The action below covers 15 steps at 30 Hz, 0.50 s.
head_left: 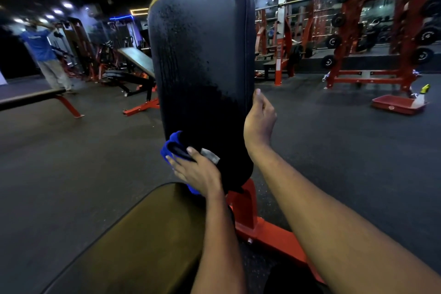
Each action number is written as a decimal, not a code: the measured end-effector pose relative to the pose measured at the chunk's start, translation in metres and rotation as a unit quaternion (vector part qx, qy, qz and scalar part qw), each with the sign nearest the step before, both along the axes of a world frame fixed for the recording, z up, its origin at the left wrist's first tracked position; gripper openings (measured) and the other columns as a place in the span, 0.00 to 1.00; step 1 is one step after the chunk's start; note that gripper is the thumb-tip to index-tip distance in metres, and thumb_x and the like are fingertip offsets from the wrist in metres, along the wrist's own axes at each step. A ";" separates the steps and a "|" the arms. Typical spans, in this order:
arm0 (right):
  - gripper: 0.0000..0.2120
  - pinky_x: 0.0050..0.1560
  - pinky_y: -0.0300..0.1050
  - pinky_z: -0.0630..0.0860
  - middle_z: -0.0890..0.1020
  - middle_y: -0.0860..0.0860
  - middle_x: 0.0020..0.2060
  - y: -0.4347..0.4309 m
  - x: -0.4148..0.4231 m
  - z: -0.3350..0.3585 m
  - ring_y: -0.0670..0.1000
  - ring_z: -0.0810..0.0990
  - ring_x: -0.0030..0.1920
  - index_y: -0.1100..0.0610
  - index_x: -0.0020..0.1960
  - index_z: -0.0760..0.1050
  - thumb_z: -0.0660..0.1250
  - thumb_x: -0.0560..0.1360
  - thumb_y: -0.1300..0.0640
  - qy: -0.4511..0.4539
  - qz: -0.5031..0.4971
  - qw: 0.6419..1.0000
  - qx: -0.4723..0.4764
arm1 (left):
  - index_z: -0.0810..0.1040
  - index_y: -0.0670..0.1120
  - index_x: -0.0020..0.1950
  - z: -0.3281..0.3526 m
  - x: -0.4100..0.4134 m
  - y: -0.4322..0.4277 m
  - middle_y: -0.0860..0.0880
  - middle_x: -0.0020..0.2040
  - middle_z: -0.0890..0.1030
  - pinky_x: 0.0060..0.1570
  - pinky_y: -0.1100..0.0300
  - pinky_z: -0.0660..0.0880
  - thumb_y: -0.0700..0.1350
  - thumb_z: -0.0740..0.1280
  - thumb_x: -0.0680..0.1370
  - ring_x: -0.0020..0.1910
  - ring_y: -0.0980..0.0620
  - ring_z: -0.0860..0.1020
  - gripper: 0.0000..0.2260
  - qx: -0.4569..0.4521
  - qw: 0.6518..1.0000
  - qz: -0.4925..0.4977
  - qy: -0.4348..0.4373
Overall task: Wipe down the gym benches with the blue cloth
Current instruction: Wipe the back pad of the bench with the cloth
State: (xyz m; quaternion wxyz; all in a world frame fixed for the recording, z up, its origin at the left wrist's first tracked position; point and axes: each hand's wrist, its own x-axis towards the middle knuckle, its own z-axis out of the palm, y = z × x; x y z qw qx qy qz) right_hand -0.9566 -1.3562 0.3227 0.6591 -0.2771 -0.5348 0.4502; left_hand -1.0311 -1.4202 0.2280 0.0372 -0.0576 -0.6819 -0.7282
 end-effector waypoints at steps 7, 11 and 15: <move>0.24 0.70 0.49 0.71 0.81 0.47 0.62 0.031 0.025 -0.002 0.45 0.77 0.64 0.56 0.68 0.75 0.57 0.82 0.41 -0.100 0.173 0.980 0.016 | 0.56 0.45 0.79 -0.018 0.077 0.003 0.47 0.80 0.56 0.76 0.46 0.53 0.57 0.53 0.80 0.77 0.43 0.57 0.30 -0.023 0.984 -0.052 0.169; 0.21 0.68 0.54 0.72 0.82 0.50 0.60 0.048 0.035 0.004 0.50 0.79 0.63 0.54 0.66 0.77 0.60 0.80 0.42 -0.125 0.261 0.957 -0.018 | 0.58 0.49 0.79 0.030 0.056 0.006 0.48 0.80 0.55 0.74 0.49 0.55 0.55 0.57 0.80 0.77 0.44 0.57 0.28 -0.018 0.951 -0.039 0.305; 0.16 0.46 0.41 0.77 0.85 0.45 0.45 0.049 0.036 0.004 0.46 0.82 0.48 0.53 0.59 0.79 0.60 0.81 0.44 -0.101 0.303 0.947 -0.037 | 0.59 0.51 0.79 0.036 0.056 0.009 0.46 0.80 0.53 0.75 0.47 0.54 0.54 0.61 0.80 0.78 0.43 0.55 0.28 -0.072 0.910 -0.034 0.407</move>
